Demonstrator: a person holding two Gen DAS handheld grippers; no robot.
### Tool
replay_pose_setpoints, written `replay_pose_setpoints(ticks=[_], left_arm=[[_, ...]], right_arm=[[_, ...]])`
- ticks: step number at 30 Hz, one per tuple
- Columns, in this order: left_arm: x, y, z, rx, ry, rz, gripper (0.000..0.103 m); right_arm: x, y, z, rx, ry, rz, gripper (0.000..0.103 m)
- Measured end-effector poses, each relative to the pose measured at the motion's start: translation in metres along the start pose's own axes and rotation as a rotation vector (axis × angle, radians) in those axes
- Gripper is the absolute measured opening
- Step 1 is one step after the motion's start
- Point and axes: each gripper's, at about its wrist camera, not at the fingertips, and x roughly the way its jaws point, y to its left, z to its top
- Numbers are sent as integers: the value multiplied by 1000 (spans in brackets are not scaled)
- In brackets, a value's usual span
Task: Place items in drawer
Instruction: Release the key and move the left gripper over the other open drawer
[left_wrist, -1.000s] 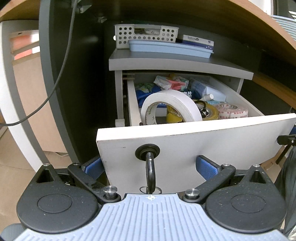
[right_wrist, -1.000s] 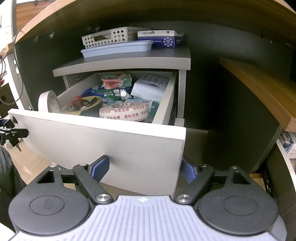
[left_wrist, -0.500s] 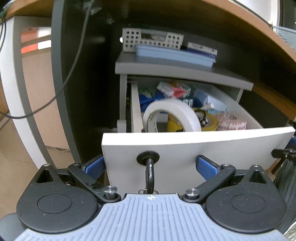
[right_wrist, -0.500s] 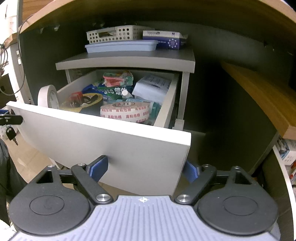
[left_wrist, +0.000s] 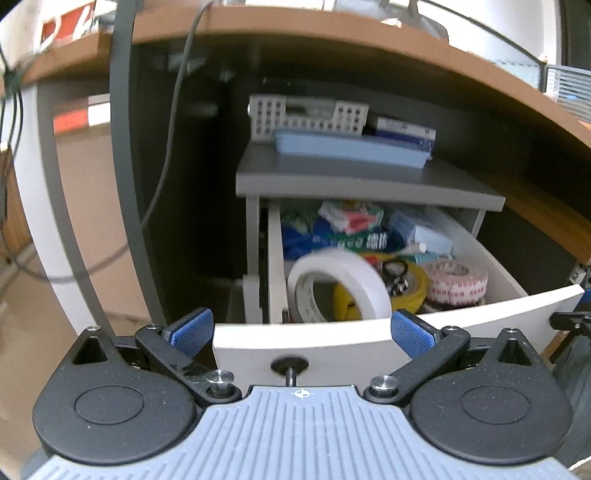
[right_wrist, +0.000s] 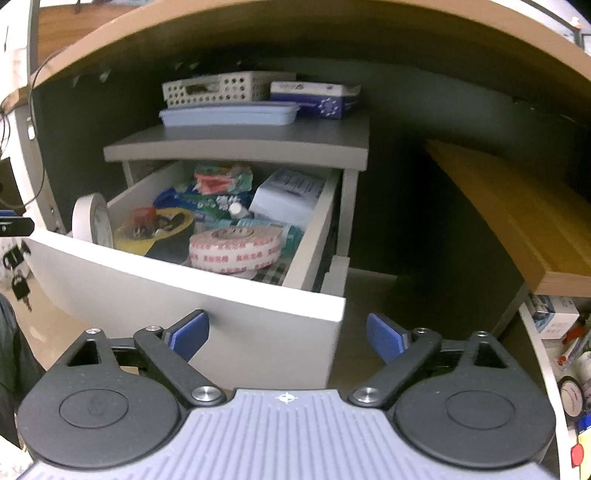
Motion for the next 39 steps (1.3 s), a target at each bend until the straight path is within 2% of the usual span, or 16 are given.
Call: replay_pose_setpoints(ticks=[2,4,13,19,25,34,39], left_arm=[[-3,-6,4,25,-29,27,103],[-7,-11,10,38,-56,16,103],[-6,-59,33,104,-91,-120,103],[5,-104,38,162,-84,-249,103],[21,-161,46,225,-72,-385,103],[47,-267,62,407,-50,-637,103],[64,-322,63,523,-29,-750,103]], right_arm=[[-5,-7,4,15,-14,-1,99],[-10,-13,7,21,-24,1,100],[-29,-56,16,81,-47,-81,100],[-44,-95,8,110,-36,-167,100],[-61,-132,-9,211,-35,-246,100],[-92,-183,-32,255,2,-345,99],[-106,-210,-47,301,30,-364,99]])
